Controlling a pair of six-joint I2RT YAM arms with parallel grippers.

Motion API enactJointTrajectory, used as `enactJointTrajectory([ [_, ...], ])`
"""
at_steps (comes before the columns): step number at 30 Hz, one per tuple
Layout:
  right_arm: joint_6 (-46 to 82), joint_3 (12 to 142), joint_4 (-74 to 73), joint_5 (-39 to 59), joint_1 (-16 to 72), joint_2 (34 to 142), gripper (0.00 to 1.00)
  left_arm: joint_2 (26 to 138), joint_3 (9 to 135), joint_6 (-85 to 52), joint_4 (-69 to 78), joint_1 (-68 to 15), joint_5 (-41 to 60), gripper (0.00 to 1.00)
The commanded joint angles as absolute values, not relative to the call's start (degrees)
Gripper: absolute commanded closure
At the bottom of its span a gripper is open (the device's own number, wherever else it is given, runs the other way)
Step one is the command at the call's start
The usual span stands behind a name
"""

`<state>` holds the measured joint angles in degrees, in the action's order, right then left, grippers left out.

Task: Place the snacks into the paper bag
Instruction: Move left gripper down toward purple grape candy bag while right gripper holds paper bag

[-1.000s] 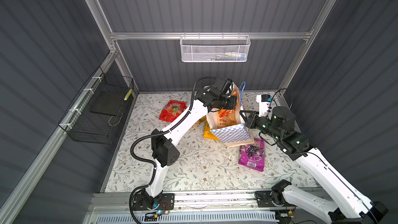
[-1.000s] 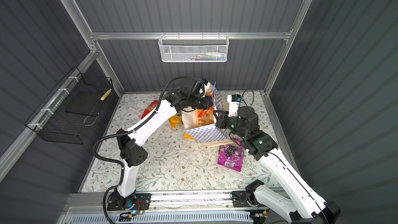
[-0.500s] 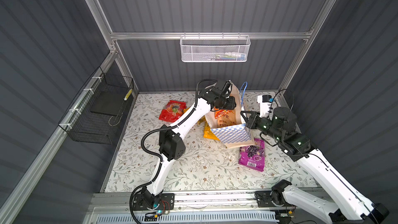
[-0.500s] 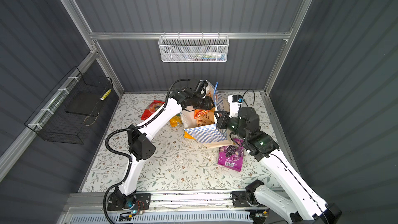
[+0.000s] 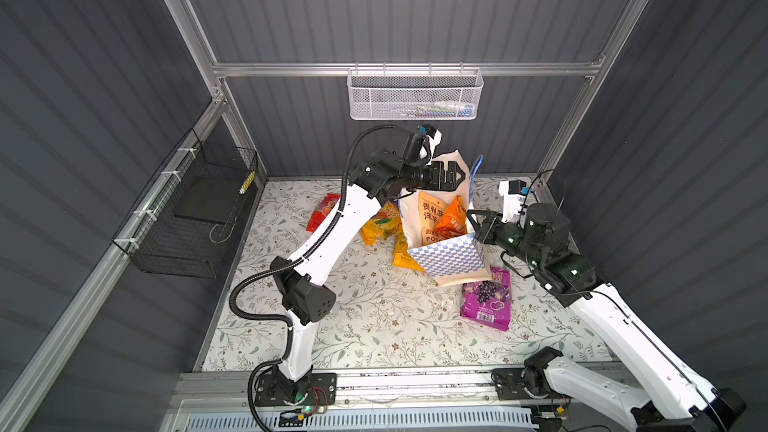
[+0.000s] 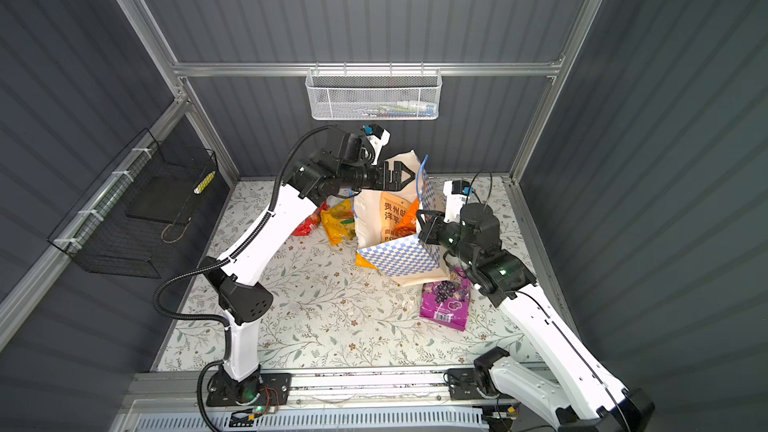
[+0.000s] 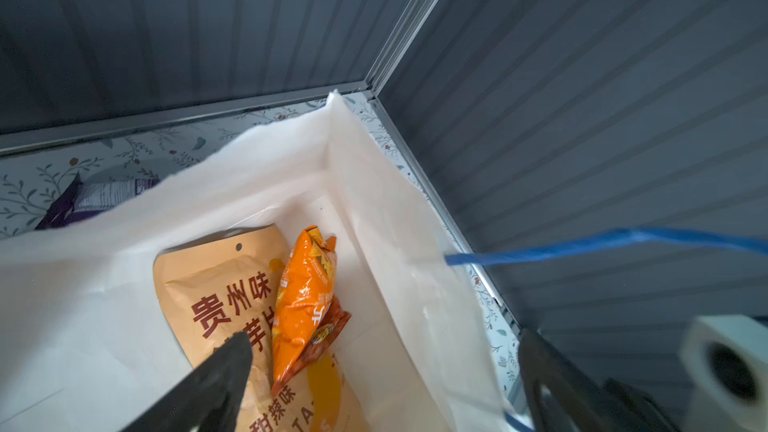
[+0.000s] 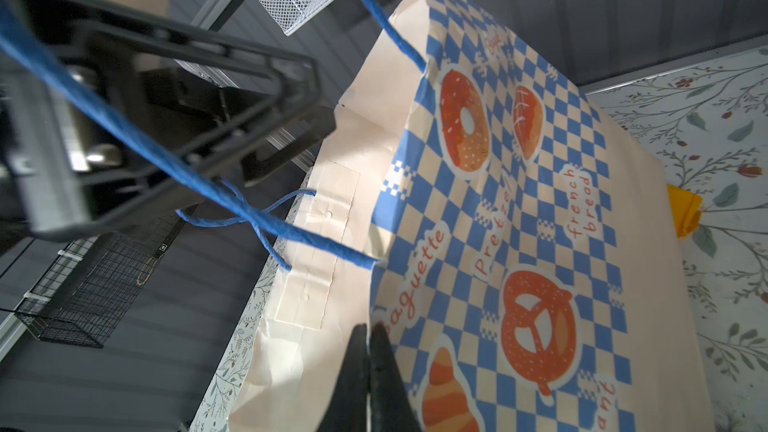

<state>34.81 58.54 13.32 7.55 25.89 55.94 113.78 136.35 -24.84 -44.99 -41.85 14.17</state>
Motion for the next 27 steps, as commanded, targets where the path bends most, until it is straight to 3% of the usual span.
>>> enactJointTrajectory([
  [1,36.2,59.0,12.4,8.3,24.3,56.2,1.00,107.7,132.3,-24.0,-43.9,-41.9,18.0,0.00],
  [15,37.2,60.8,12.0,13.8,16.6,58.5,1.00,76.6,87.8,-22.4,-33.2,-42.5,19.3,0.00],
  [27,38.0,62.1,12.2,14.5,13.4,60.1,1.00,75.2,60.9,-29.0,-19.4,-54.9,13.7,0.05],
])
